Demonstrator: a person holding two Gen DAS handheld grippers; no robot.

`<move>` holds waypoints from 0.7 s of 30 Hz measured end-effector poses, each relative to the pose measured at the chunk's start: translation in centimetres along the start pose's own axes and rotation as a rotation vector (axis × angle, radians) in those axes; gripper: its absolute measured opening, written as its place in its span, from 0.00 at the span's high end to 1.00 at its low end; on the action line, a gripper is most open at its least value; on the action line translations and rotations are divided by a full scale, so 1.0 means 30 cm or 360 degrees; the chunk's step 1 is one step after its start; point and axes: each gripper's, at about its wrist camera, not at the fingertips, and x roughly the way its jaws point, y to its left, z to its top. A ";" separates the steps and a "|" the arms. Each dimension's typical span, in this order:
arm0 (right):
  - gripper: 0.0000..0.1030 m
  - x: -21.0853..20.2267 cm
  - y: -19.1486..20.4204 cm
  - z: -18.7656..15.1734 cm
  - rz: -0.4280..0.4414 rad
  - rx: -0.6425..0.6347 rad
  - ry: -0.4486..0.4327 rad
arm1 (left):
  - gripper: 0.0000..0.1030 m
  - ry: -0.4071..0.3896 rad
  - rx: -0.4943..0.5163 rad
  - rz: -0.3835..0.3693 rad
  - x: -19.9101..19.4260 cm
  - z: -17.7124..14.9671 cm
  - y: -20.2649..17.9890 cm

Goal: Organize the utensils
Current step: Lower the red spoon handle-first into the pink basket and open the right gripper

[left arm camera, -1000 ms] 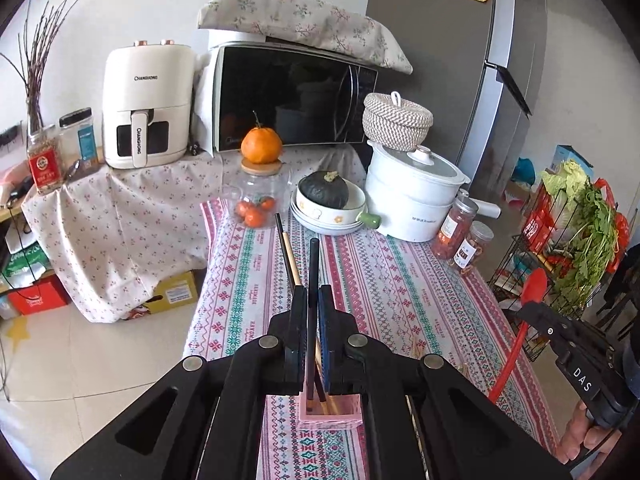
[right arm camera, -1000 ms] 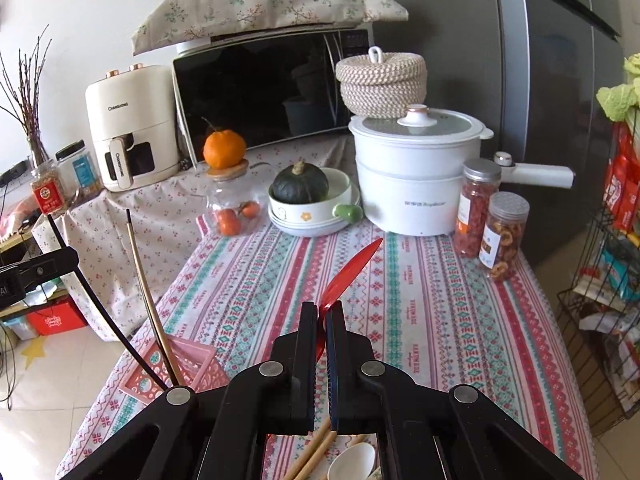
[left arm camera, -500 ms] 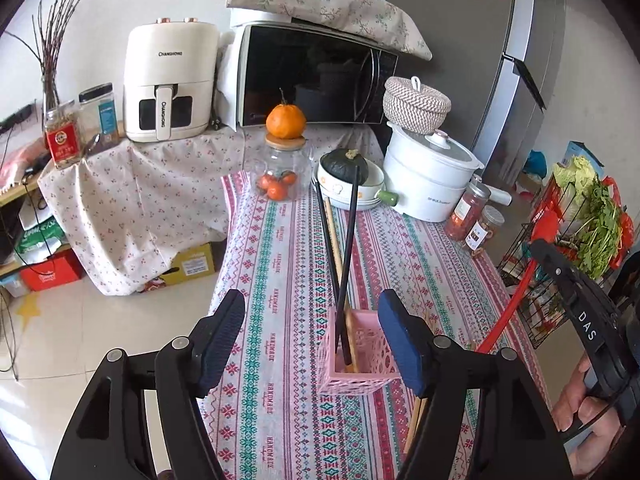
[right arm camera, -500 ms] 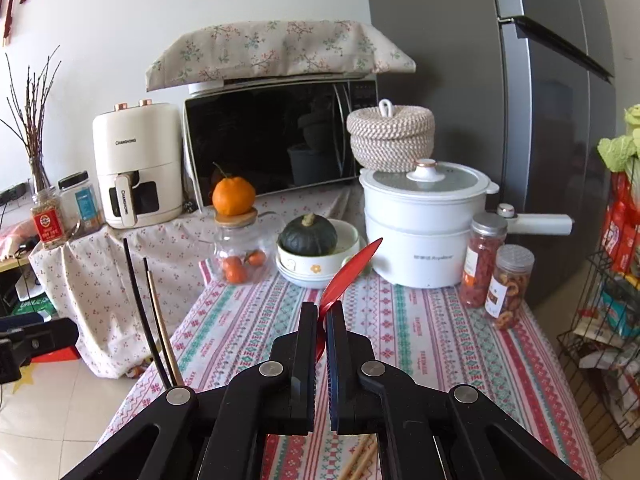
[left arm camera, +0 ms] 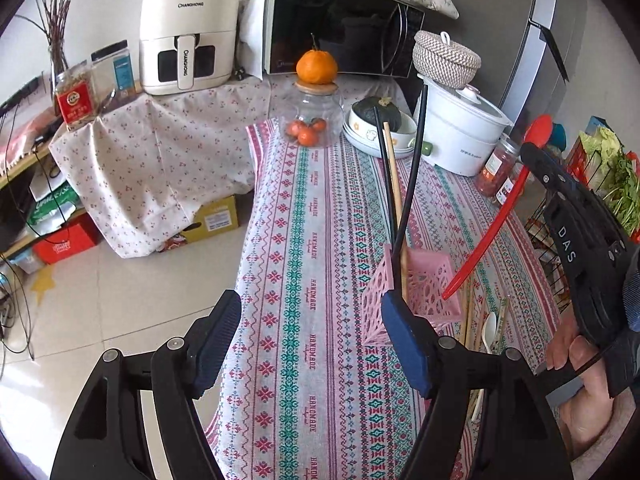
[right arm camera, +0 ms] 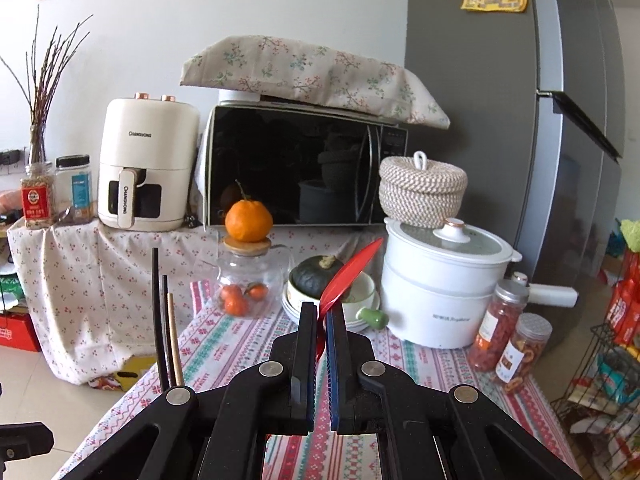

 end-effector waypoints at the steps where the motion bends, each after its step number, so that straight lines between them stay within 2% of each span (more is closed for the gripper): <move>1: 0.97 0.009 0.023 -0.010 -0.0006 -0.0051 0.0002 | 0.27 0.0002 0.0006 0.0002 0.001 -0.002 0.004; 6: 0.97 0.064 0.088 -0.057 -0.0018 -0.0225 0.0059 | 0.27 0.0016 0.0017 0.0013 0.007 -0.008 0.016; 11: 0.97 0.102 0.082 -0.082 0.0014 -0.0203 0.0157 | 0.27 0.0035 0.0014 0.0010 0.014 -0.010 0.023; 14: 0.97 0.118 0.063 -0.091 0.0106 -0.0129 0.0248 | 0.27 0.0048 0.0026 0.0005 0.020 -0.014 0.019; 16: 0.88 0.121 0.042 -0.092 0.0168 -0.0064 0.0298 | 0.27 0.0063 0.0036 0.0005 0.027 -0.019 0.014; 17: 0.72 0.119 0.029 -0.090 0.0200 -0.0028 0.0314 | 0.27 0.0070 0.0040 0.0001 0.030 -0.020 0.012; 18: 0.61 0.112 0.020 -0.087 0.0223 0.0008 0.0318 | 0.27 0.0076 0.0042 -0.0007 0.031 -0.022 0.009; 21: 0.58 0.079 -0.018 -0.063 0.0275 0.0085 0.0331 | 0.25 0.0098 0.0031 -0.0063 0.035 -0.027 0.005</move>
